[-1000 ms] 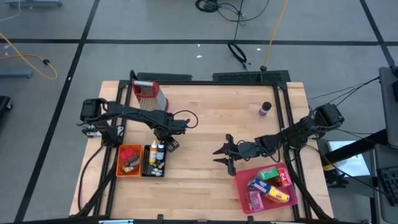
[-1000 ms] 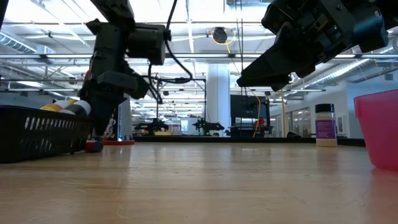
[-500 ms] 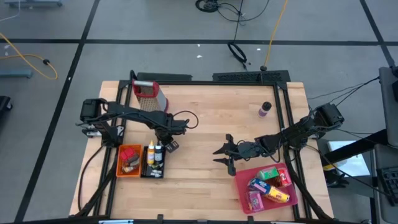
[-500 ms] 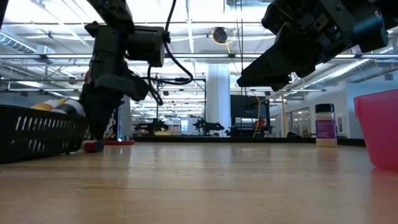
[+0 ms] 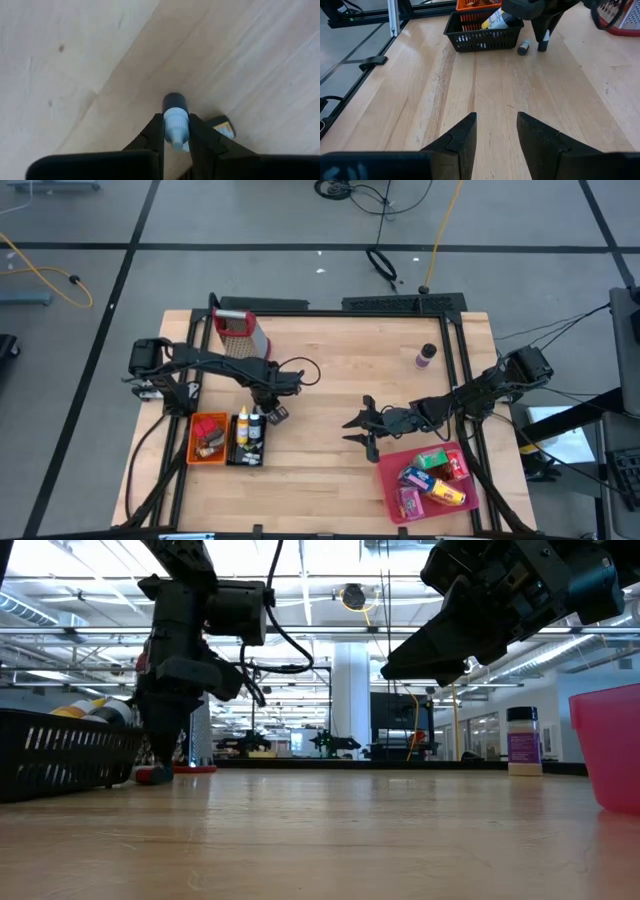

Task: Pick & Place Kitchen Items
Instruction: Put the purple food coloring bottle into the black bin

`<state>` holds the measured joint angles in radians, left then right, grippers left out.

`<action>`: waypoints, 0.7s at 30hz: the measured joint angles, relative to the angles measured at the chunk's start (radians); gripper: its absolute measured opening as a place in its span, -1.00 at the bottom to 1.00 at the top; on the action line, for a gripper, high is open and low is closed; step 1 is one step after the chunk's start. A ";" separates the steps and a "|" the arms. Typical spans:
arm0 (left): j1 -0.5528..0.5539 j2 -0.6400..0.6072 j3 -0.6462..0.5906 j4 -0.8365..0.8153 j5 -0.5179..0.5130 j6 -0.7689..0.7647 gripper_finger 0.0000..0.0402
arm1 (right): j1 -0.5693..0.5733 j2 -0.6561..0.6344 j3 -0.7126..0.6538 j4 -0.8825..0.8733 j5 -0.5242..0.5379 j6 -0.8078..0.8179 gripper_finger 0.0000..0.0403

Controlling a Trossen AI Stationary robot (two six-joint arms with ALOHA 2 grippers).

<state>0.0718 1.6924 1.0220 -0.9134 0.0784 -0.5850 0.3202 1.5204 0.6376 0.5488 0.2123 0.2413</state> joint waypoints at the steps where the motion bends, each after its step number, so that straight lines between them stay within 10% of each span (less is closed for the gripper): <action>1: 0.003 0.000 0.006 -0.001 0.000 0.003 -0.73 | 0.000 0.000 0.000 0.000 0.000 0.000 -0.34; 21: -0.155 0.000 0.216 -0.127 0.131 0.059 -0.79 | 0.000 0.000 0.000 -0.009 0.003 -0.003 -0.34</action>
<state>-0.0832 1.6920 1.2380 -1.0401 0.2096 -0.5260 0.3204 1.5206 0.6376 0.5401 0.2153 0.2382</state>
